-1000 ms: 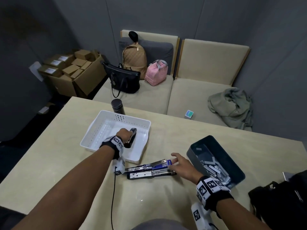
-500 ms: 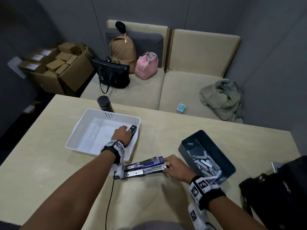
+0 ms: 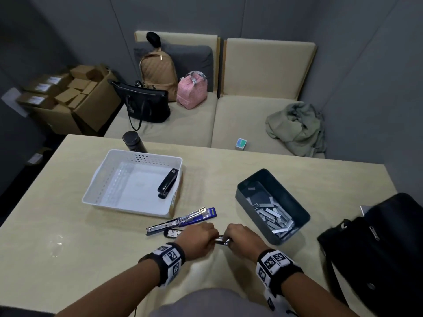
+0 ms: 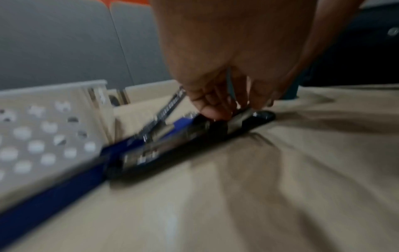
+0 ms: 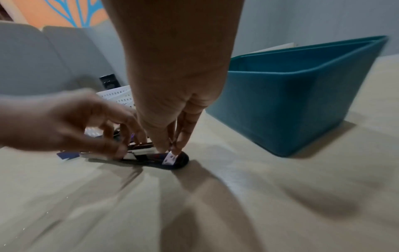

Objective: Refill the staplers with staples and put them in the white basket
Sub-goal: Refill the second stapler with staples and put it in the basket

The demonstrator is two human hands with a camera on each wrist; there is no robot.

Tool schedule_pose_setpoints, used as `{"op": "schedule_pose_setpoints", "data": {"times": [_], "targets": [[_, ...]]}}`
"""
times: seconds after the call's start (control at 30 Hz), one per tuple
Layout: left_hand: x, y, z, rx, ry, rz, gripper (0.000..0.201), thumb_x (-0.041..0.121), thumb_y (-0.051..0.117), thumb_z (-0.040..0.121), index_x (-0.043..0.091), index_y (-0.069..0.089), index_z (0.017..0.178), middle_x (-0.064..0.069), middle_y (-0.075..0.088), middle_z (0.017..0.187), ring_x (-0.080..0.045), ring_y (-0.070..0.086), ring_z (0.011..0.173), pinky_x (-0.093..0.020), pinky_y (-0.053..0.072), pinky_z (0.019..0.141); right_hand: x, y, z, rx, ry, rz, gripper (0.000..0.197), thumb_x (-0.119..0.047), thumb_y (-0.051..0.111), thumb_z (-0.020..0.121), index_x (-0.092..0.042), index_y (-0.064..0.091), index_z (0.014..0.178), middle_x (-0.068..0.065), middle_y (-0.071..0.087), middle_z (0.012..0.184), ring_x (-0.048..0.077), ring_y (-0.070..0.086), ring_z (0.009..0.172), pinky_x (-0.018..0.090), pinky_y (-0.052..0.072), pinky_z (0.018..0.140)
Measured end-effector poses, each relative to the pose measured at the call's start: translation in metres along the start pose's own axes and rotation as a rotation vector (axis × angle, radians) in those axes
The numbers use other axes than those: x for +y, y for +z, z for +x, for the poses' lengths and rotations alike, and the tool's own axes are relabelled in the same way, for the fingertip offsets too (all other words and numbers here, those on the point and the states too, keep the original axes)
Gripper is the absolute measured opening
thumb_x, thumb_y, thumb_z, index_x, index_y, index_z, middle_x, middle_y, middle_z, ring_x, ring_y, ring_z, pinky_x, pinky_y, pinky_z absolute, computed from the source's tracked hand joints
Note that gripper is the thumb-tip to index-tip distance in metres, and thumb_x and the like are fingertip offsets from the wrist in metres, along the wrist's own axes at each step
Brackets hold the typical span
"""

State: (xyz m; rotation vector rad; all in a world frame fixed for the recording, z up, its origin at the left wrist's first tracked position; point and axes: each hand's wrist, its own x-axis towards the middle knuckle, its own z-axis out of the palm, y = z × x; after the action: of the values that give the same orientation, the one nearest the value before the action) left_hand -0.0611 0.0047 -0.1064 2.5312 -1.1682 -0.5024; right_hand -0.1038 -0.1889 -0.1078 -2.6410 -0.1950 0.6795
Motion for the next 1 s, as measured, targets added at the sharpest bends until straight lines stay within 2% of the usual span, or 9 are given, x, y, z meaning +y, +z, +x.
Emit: {"op": "schedule_pose_setpoints", "data": {"times": [0.1,0.2,0.37,0.47,0.53,0.6,0.7,0.83,1.0], "targets": [[0.003,0.022,-0.004,-0.024,-0.115,-0.078,0.025,0.029,0.050,0.088,0.020,0.062,0.108,-0.003,0.057,0.106,-0.025,0.059,0.093,-0.039,0.052,0.071,0.013,0.002,-0.017,0.011,-0.003,0.132,0.018,-0.012,0.057,0.086,-0.022,0.067,0.098,0.002,0.068,0.098,0.020,0.062,0.088,0.028,0.047,0.073],[0.006,0.025,0.001,-0.003,-0.156,-0.217,0.021,0.018,0.056,0.087,0.018,0.068,0.104,-0.001,0.061,0.102,-0.020,0.059,0.092,-0.037,0.051,0.082,0.030,0.005,-0.033,0.053,0.031,0.196,0.015,-0.015,0.053,0.089,-0.026,0.060,0.096,-0.008,0.063,0.083,0.015,0.059,0.077,0.031,0.051,0.070],[0.010,0.020,0.002,0.183,-0.281,-0.297,0.019,0.005,0.059,0.086,0.015,0.074,0.094,-0.001,0.069,0.098,-0.016,0.060,0.092,-0.031,0.048,0.083,0.045,0.005,-0.047,0.079,0.028,0.255,0.013,-0.016,0.055,0.090,-0.022,0.065,0.095,-0.002,0.070,0.095,0.013,0.063,0.085,0.030,0.054,0.077],[0.007,0.020,-0.002,0.127,-0.316,-0.144,0.022,0.031,0.058,0.091,0.019,0.072,0.103,0.000,0.069,0.103,-0.019,0.058,0.103,-0.036,0.046,0.089,0.047,0.004,-0.049,0.091,0.039,0.296,0.015,-0.016,0.056,0.088,-0.020,0.068,0.096,-0.001,0.070,0.094,0.013,0.064,0.085,0.029,0.055,0.078],[0.009,0.023,-0.004,-0.026,-0.334,-0.013,0.047,0.059,0.044,0.090,0.023,0.069,0.108,0.001,0.065,0.109,-0.021,0.055,0.108,-0.039,0.042,0.092,0.046,0.004,-0.048,0.065,0.065,0.303,0.019,-0.018,0.055,0.086,-0.020,0.069,0.098,0.000,0.071,0.097,0.014,0.065,0.085,0.029,0.055,0.079],[0.017,0.028,-0.002,-0.129,-0.352,0.076,0.061,0.073,0.037,0.085,0.027,0.065,0.113,0.000,0.059,0.117,-0.023,0.049,0.113,-0.044,0.038,0.097,0.043,0.004,-0.045,0.042,0.071,0.285,0.022,-0.020,0.053,0.084,-0.021,0.070,0.099,0.001,0.070,0.099,0.014,0.064,0.083,0.029,0.054,0.078],[0.033,0.033,0.005,-0.197,-0.372,0.162,0.064,0.078,0.045,0.078,0.030,0.062,0.118,-0.004,0.053,0.122,-0.028,0.046,0.116,-0.053,0.035,0.099,0.034,-0.005,-0.043,0.063,0.020,0.244,0.021,-0.016,0.053,0.087,-0.019,0.070,0.099,0.000,0.070,0.099,0.014,0.063,0.085,0.031,0.054,0.080],[0.045,0.036,0.015,-0.229,-0.459,0.148,0.064,0.077,0.041,0.081,0.028,0.061,0.118,-0.007,0.052,0.124,-0.031,0.044,0.118,-0.058,0.034,0.098,0.022,-0.033,-0.040,0.305,-0.057,0.328,0.018,-0.010,0.055,0.089,-0.019,0.070,0.094,-0.008,0.067,0.095,0.007,0.059,0.087,0.026,0.051,0.081],[0.047,0.034,0.023,-0.240,-0.502,0.089,0.056,0.069,0.043,0.087,0.024,0.063,0.113,-0.009,0.051,0.124,-0.032,0.042,0.120,-0.057,0.036,0.098,0.024,-0.077,-0.029,0.563,-0.009,0.468,0.018,-0.001,0.056,0.086,-0.011,0.071,0.087,-0.002,0.069,0.090,0.011,0.062,0.085,0.022,0.051,0.077]]}}
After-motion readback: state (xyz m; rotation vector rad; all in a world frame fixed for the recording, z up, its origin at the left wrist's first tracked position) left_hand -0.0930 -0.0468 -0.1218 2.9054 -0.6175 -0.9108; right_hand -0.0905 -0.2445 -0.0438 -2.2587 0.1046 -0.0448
